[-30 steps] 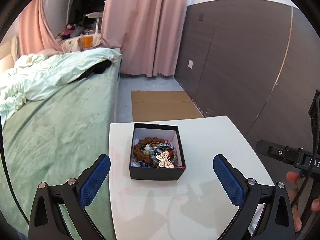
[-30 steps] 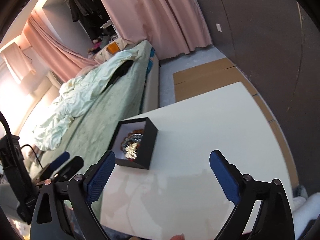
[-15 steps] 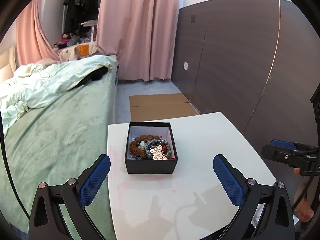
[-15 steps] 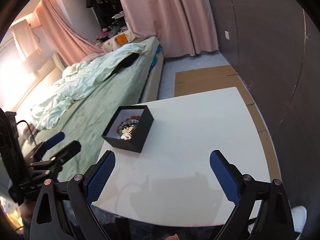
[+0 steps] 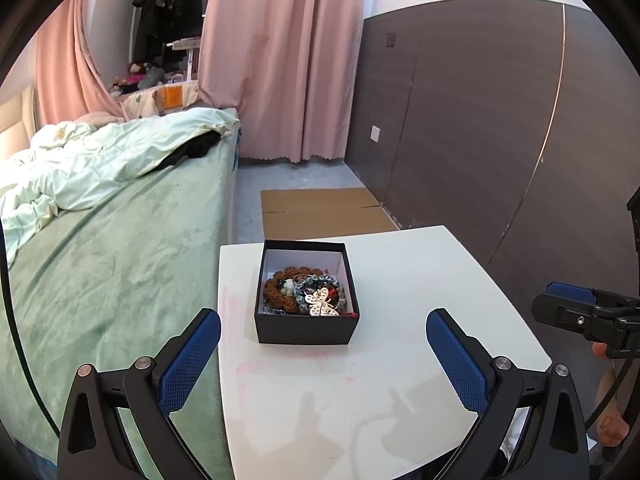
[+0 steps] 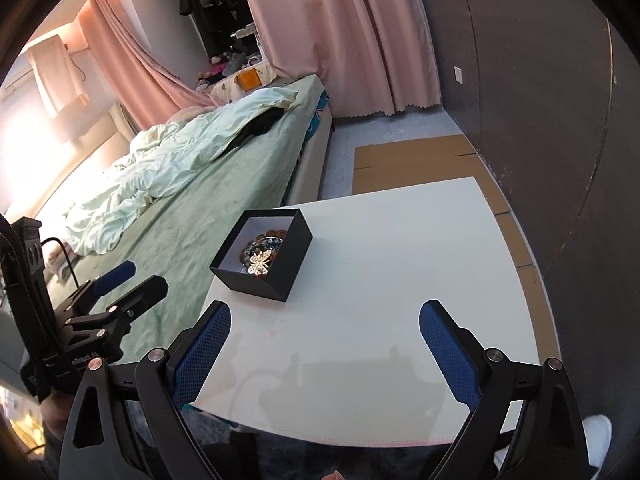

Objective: Organize jewelry

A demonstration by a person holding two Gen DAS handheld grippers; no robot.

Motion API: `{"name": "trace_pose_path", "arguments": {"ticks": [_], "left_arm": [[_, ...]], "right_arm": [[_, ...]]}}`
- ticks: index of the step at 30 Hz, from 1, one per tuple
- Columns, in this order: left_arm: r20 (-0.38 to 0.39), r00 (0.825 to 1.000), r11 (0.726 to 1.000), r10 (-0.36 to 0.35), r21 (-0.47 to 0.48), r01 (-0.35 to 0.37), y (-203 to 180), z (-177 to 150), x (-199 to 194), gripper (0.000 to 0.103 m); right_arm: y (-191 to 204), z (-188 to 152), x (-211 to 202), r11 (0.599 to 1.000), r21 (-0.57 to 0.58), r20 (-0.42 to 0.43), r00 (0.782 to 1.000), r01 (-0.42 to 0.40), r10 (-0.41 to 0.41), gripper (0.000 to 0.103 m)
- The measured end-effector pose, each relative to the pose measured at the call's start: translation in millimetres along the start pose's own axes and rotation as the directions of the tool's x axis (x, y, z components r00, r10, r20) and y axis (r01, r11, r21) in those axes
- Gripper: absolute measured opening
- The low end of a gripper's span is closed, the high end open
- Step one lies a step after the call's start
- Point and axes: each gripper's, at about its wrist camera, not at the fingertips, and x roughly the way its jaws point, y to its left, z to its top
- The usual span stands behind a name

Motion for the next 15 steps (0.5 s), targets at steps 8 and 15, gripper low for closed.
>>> {"name": "trace_pose_path", "arguments": {"ticks": [8, 15], "left_arm": [[0.002, 1.000, 1.000, 0.006, -0.002, -0.006, 2.2, -0.4, -0.6, 0.103], [-0.003, 1.000, 1.000, 0.007, 0.002, -0.007, 3.5, -0.7, -0.2, 0.103]], "right_arm": [[1.5, 0.5, -2.0, 1.000, -0.004, 0.023, 1.000, 0.000, 0.000, 0.096], [0.0, 0.8, -0.6, 1.000, 0.002, 0.025, 1.000, 0.005, -0.005, 0.096]]}}
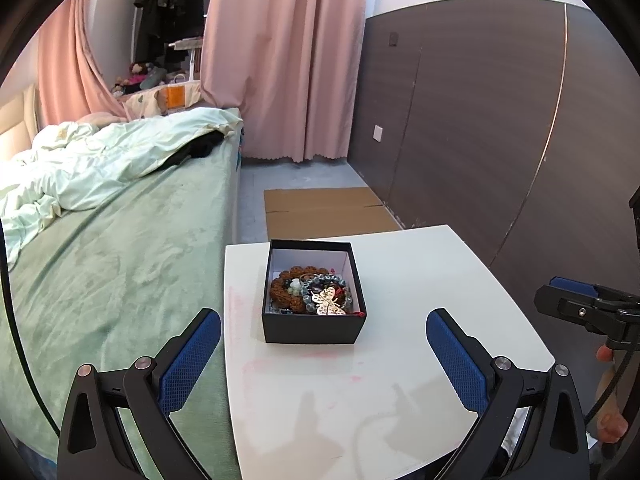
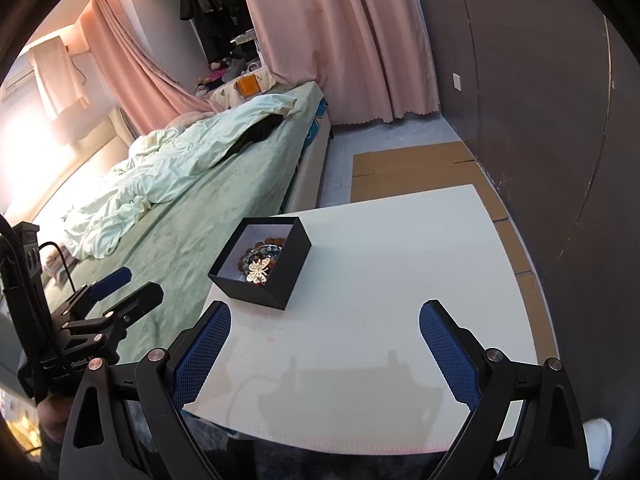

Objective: Organize jewelry

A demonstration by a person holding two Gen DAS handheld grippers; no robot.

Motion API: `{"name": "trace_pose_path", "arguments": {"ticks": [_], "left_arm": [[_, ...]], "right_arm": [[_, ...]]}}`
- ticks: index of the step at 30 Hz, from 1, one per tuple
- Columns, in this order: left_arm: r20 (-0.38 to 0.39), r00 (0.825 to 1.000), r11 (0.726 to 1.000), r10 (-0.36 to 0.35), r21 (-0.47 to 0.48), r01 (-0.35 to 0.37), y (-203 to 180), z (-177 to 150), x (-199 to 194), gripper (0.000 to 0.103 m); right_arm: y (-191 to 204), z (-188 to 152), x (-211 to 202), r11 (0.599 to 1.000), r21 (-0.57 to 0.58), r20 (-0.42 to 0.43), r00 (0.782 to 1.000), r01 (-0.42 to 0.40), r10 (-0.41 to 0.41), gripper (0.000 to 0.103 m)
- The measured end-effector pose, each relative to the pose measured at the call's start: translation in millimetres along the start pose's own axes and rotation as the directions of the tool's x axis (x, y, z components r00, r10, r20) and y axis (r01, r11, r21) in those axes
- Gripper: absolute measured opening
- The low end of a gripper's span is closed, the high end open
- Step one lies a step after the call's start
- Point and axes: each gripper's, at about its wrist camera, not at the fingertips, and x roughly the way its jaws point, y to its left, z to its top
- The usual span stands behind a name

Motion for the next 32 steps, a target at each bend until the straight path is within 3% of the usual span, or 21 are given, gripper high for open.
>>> {"name": "trace_pose_path", "arguments": {"ticks": [32], "left_arm": [[-0.009, 1.000, 1.000, 0.012, 0.000, -0.012, -1.0, 2.2, 1.8, 0.102]], "right_arm": [[0.4, 3.7, 8.5, 0.999, 0.040, 0.005, 1.000, -0.006, 0.005, 0.096]]}}
